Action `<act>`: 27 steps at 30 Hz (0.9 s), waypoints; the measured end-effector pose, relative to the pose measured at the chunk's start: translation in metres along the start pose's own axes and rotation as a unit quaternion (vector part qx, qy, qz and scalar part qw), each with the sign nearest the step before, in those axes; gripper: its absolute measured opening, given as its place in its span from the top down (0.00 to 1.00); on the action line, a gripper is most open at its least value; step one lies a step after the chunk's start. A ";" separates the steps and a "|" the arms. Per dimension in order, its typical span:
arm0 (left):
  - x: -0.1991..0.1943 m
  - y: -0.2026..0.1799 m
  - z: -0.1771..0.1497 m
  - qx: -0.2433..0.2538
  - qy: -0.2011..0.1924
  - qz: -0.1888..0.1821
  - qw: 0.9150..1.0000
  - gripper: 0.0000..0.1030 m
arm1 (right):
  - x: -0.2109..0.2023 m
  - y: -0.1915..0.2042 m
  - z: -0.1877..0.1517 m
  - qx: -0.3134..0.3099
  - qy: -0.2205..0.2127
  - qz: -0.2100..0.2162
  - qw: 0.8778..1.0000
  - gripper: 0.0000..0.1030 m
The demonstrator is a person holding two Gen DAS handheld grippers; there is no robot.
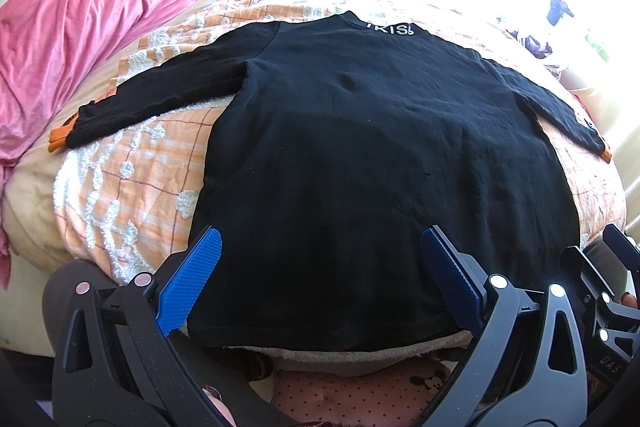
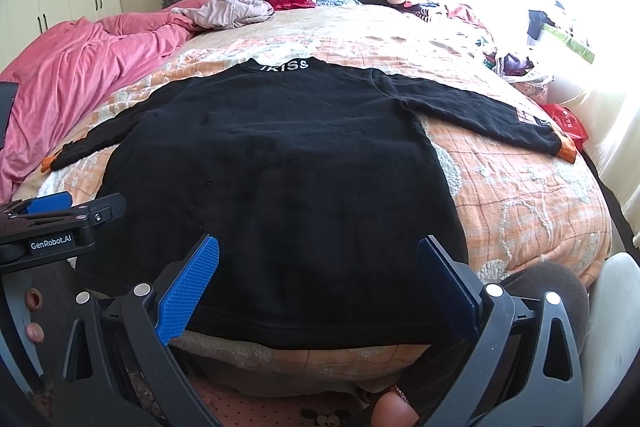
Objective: Fold small clothes
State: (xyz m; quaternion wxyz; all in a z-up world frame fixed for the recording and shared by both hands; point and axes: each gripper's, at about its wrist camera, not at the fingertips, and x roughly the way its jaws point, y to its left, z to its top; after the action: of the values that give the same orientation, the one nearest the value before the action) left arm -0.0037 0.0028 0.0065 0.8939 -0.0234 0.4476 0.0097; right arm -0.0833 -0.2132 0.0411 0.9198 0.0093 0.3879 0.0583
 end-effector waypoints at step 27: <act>0.039 -0.007 0.045 -0.011 -0.004 -0.018 1.000 0.09 | 0.036 -0.024 0.063 0.009 -0.013 0.006 1.000 0.04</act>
State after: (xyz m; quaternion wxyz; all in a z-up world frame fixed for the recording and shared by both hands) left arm 0.0557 -0.0020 0.0029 0.8953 -0.0417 0.4434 -0.0016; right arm -0.0111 -0.2306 0.0574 0.9244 0.0206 0.3760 0.0602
